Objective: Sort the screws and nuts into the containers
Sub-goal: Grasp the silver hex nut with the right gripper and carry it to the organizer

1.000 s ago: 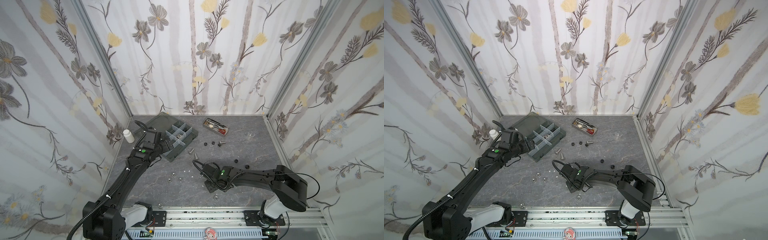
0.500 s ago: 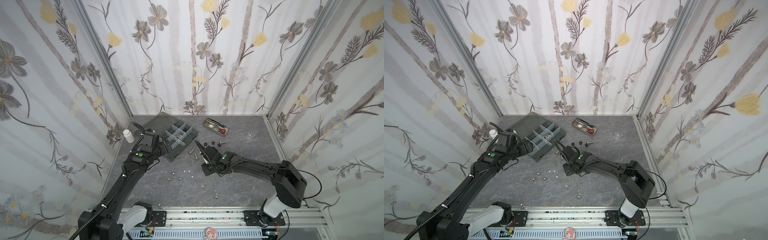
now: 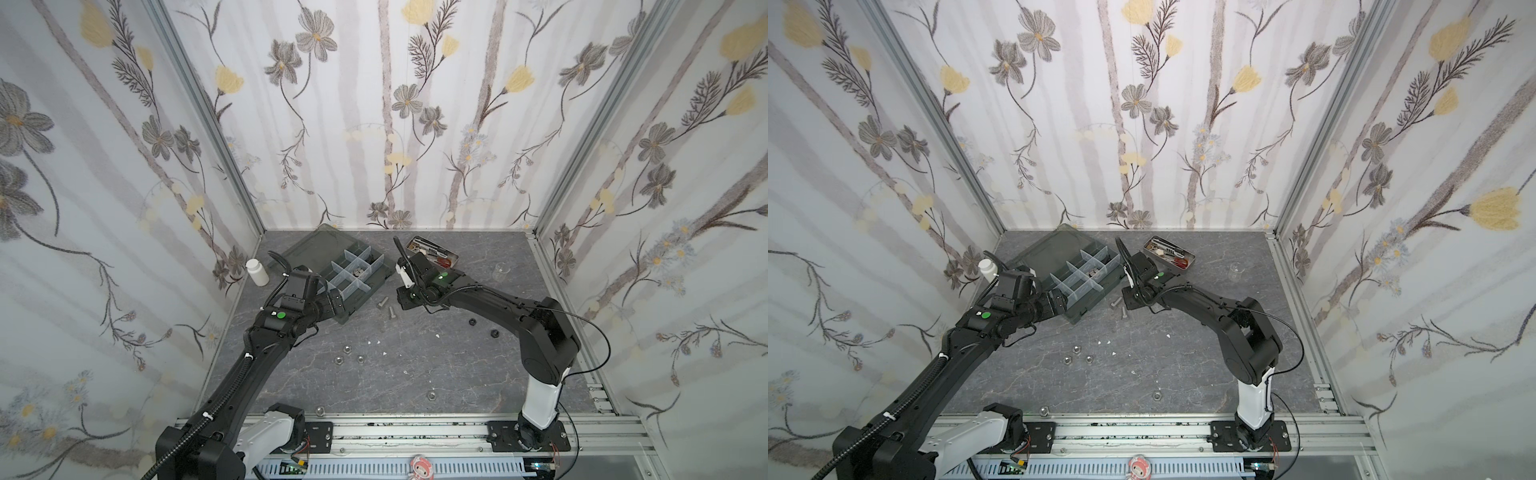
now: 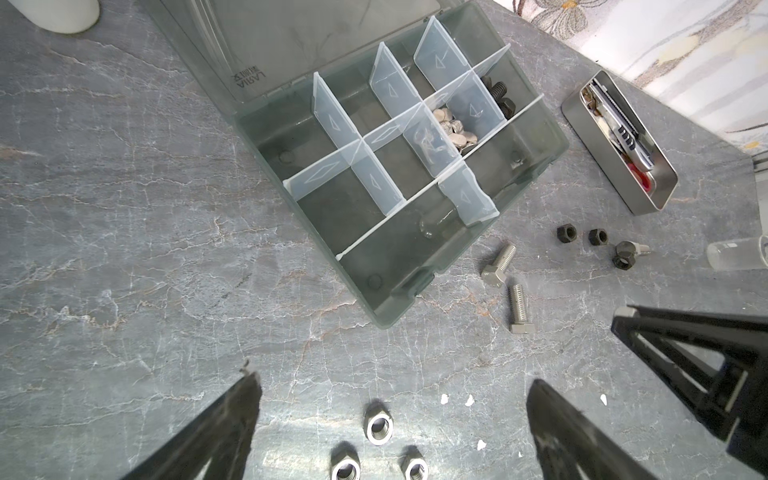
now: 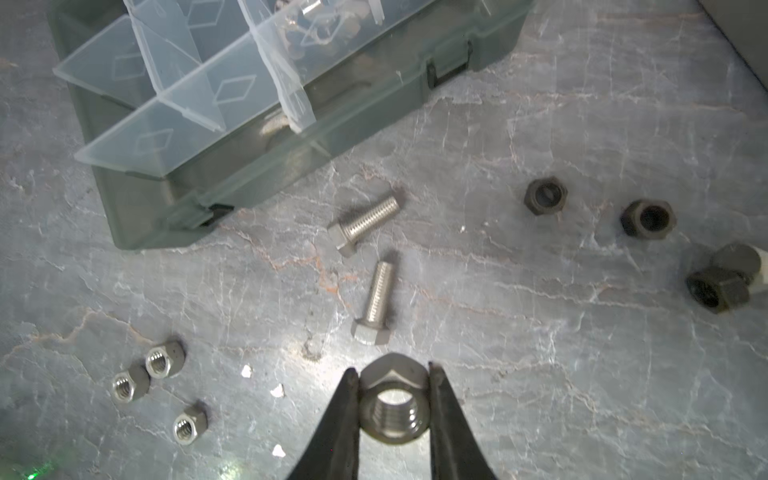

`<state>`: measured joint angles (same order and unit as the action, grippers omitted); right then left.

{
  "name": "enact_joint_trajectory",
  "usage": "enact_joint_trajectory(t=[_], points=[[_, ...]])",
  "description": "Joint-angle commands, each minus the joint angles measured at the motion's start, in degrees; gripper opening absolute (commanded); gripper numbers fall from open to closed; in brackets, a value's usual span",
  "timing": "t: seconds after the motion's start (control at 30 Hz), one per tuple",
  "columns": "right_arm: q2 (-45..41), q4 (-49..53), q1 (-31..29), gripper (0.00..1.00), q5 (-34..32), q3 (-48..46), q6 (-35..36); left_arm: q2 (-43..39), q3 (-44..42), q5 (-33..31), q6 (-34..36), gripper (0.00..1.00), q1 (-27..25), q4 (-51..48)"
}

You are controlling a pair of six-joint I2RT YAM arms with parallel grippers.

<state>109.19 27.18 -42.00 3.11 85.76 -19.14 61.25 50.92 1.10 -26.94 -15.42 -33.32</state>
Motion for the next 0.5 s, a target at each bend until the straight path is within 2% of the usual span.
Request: enact_joint_trajectory(t=[0.0, 0.27, 0.47], points=[[2.9, -1.7, 1.0, 0.17, 3.2, 4.5, 0.8, 0.4, -0.4, 0.1, 0.9, 1.0, 0.0, -0.2], [11.4, -1.4, 3.3, 0.17, 6.0, 16.4, 1.3, 3.0, -1.6, -1.9, -1.2, 1.0, 0.1, 0.0], [16.5, -1.8, 4.5, 0.17, 7.8, 23.1, 1.5, 5.1, -1.8, -2.3, -0.2, 1.0, 0.0, 0.3]])
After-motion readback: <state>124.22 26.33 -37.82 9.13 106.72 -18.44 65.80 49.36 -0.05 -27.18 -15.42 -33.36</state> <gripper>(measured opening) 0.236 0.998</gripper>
